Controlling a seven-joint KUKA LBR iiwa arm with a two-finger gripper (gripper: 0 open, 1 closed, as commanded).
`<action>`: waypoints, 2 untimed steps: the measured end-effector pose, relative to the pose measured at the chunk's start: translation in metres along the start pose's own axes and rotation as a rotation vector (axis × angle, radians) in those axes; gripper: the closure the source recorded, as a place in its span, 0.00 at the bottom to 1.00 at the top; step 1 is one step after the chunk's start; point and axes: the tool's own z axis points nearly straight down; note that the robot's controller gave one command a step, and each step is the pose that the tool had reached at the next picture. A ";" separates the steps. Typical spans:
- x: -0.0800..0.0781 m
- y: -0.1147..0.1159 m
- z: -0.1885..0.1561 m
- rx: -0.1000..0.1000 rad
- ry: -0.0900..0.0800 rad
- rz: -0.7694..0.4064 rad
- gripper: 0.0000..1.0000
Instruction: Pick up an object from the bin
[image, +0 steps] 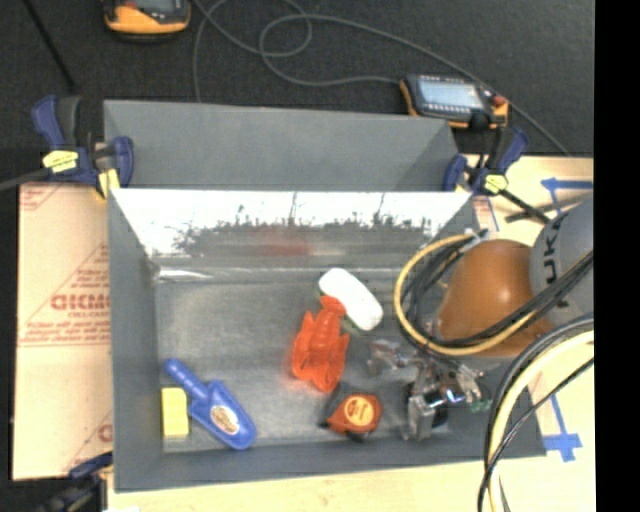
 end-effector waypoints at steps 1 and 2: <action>0.005 -0.013 0.001 0.004 -0.007 -0.026 0.00; 0.014 -0.038 0.003 0.002 -0.011 0.063 0.00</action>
Offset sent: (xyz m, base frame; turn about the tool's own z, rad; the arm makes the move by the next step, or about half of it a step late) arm -0.0107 -0.0565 -0.0069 0.0986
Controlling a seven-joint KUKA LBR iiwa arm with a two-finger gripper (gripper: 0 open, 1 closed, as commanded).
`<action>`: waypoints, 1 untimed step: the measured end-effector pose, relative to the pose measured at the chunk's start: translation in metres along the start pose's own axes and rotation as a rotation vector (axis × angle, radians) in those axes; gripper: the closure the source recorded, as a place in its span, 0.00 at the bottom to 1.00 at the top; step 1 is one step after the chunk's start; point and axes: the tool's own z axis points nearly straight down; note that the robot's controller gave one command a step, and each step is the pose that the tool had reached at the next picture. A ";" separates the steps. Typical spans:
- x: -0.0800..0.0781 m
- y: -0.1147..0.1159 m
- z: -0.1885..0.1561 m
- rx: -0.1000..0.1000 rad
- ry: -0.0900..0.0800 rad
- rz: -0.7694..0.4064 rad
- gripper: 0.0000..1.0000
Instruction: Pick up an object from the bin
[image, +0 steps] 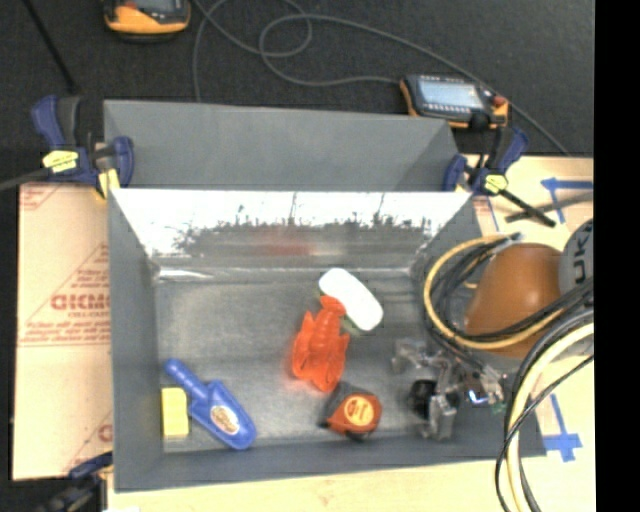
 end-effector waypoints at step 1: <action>-0.025 -0.011 0.002 0.001 0.010 0.028 0.00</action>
Offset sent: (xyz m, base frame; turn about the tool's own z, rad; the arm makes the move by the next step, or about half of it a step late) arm -0.0099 -0.0418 -0.0022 0.0352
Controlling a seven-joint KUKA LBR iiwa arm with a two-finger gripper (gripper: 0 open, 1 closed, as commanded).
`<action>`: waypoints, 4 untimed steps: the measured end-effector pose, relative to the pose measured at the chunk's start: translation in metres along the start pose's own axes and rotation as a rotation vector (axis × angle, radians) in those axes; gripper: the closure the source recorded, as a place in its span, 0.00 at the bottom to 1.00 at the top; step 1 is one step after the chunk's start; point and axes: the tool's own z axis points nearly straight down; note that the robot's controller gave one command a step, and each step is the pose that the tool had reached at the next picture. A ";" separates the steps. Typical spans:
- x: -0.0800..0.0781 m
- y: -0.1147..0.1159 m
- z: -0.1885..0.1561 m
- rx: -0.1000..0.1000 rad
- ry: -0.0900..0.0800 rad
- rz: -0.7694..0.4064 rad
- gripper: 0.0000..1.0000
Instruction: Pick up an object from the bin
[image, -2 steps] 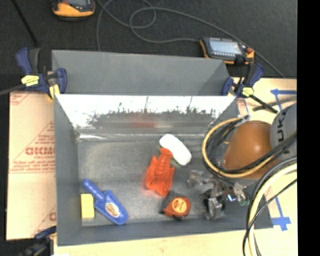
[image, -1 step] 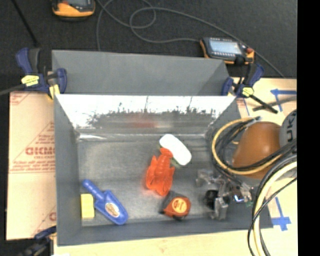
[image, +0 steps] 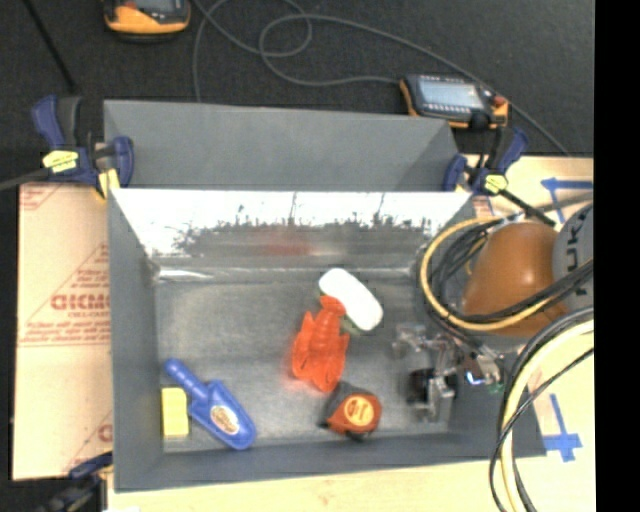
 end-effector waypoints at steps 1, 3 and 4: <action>0.013 -0.016 0.000 -0.001 -0.003 0.002 0.00; 0.025 -0.028 -0.007 -0.003 0.005 0.085 1.00; 0.025 -0.028 -0.007 -0.003 0.004 0.083 1.00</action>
Offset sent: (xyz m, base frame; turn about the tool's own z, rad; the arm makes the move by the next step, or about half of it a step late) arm 0.0151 -0.0354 -0.0018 0.0360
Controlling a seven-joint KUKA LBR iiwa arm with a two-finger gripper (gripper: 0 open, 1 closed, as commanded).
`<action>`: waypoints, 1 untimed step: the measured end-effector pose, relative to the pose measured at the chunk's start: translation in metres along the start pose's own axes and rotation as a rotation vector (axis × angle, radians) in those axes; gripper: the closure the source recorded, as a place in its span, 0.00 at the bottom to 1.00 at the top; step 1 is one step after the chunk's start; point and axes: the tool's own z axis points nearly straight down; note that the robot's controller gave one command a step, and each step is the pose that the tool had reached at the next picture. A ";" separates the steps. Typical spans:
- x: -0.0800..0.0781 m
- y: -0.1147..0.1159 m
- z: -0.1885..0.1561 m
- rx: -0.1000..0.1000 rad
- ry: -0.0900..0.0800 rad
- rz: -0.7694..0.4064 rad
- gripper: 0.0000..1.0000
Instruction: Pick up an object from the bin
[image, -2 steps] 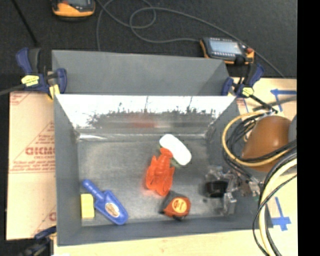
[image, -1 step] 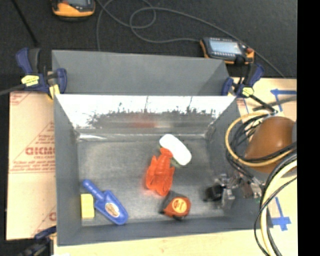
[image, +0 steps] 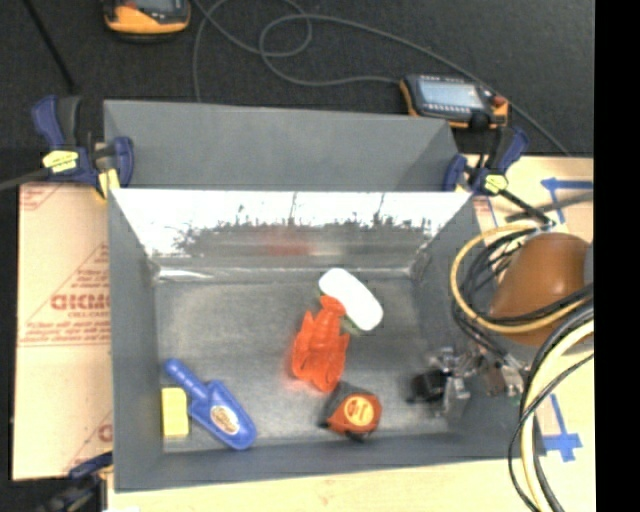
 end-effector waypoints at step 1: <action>0.005 0.054 -0.020 0.000 0.001 -0.025 1.00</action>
Offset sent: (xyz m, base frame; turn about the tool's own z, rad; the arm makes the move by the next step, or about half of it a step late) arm 0.0031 0.0653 0.1435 -0.0185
